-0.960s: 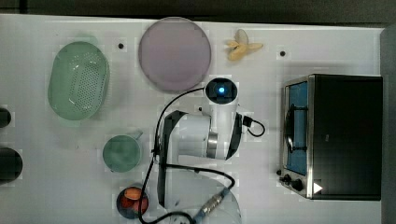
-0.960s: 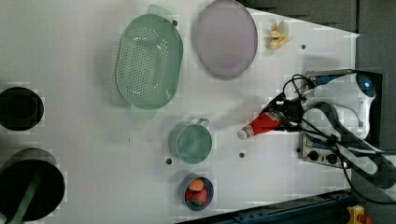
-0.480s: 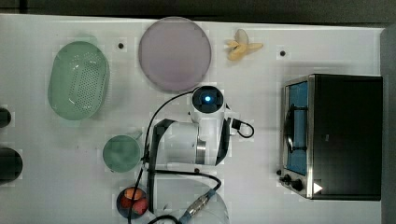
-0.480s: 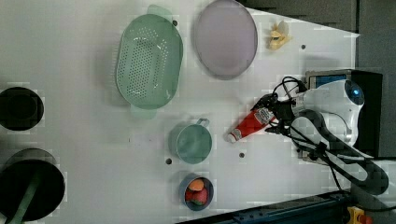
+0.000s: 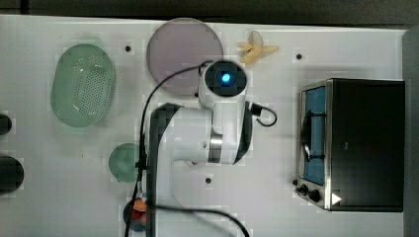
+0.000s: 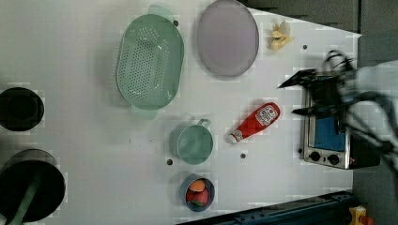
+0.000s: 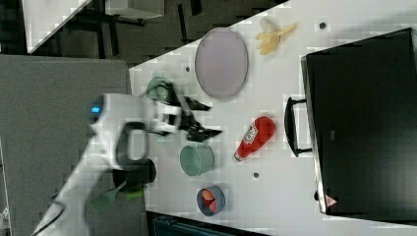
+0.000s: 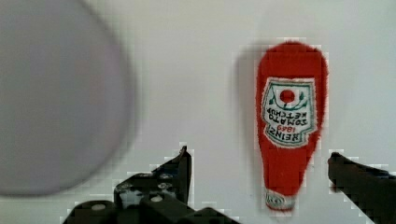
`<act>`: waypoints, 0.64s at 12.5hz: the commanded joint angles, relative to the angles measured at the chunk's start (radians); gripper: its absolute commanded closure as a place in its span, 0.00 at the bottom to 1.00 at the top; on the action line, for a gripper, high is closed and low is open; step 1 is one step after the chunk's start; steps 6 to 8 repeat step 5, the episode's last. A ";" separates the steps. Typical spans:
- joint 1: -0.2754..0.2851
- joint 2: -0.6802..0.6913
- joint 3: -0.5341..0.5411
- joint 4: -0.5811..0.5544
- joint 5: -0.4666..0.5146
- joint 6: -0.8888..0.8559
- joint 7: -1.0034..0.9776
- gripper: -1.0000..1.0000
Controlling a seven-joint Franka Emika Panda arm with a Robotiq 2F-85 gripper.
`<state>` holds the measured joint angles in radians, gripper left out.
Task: Pick Ketchup from oven and place it on table.
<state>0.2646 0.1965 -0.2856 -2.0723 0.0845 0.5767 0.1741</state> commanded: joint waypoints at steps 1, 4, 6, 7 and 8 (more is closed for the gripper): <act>-0.014 -0.162 0.003 0.214 -0.012 -0.232 0.038 0.00; -0.017 -0.166 -0.003 0.389 -0.032 -0.471 0.038 0.00; -0.017 -0.167 -0.003 0.431 -0.049 -0.543 0.038 0.00; -0.017 -0.167 -0.003 0.431 -0.049 -0.543 0.038 0.00; -0.017 -0.167 -0.003 0.431 -0.049 -0.543 0.038 0.00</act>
